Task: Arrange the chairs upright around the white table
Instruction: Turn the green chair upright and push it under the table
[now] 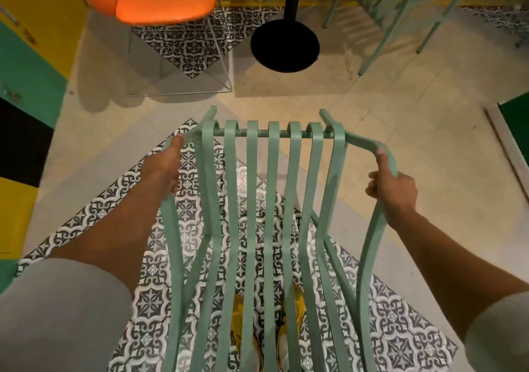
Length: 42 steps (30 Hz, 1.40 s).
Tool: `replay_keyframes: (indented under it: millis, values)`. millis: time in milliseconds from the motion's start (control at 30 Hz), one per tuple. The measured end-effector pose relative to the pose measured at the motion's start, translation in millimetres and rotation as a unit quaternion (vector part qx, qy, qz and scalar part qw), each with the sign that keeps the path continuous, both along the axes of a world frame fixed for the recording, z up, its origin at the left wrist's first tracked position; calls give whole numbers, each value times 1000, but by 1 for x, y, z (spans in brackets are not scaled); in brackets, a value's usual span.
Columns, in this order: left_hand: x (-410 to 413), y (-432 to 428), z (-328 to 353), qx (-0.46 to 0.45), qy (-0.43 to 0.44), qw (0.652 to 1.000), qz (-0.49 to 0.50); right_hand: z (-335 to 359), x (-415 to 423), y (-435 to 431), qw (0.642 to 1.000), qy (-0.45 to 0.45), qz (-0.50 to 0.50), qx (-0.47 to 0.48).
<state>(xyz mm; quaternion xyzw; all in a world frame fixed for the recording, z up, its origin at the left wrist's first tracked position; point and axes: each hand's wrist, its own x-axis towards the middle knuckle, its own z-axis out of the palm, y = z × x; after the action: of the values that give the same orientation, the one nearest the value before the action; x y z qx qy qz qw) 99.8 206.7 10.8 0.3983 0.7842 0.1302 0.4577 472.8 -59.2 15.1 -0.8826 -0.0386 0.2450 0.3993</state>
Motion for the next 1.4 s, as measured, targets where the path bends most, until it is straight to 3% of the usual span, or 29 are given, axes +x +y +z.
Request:
replay_keyframes:
  millis: [133,300,567,867,1100,1233,1400]
  values:
    - [2,5,-3,7,-8,1000,1,-39,-46,-68,1000,22,7,1]
    - [4,10,-5,23,-9,1000,-5,-97,-72,-108,988,121,-31,-93]
    - [-14,-18,-12,95,-131,986,-28,-121,-52,-87,982,82,-59,-158]
    - [-87,-179,-125,-44,1,999,-17,-136,-60,-98,979,58,-94,-172]
    - [-81,-169,-138,-87,56,995,8,-125,-54,-88,979,50,-88,-175]
    - [-65,-148,-124,-53,38,997,-36,-106,-30,-65,980,37,-60,-186]
    - [-49,-125,-110,-43,81,991,-99,-91,-17,-64,971,34,-26,-237]
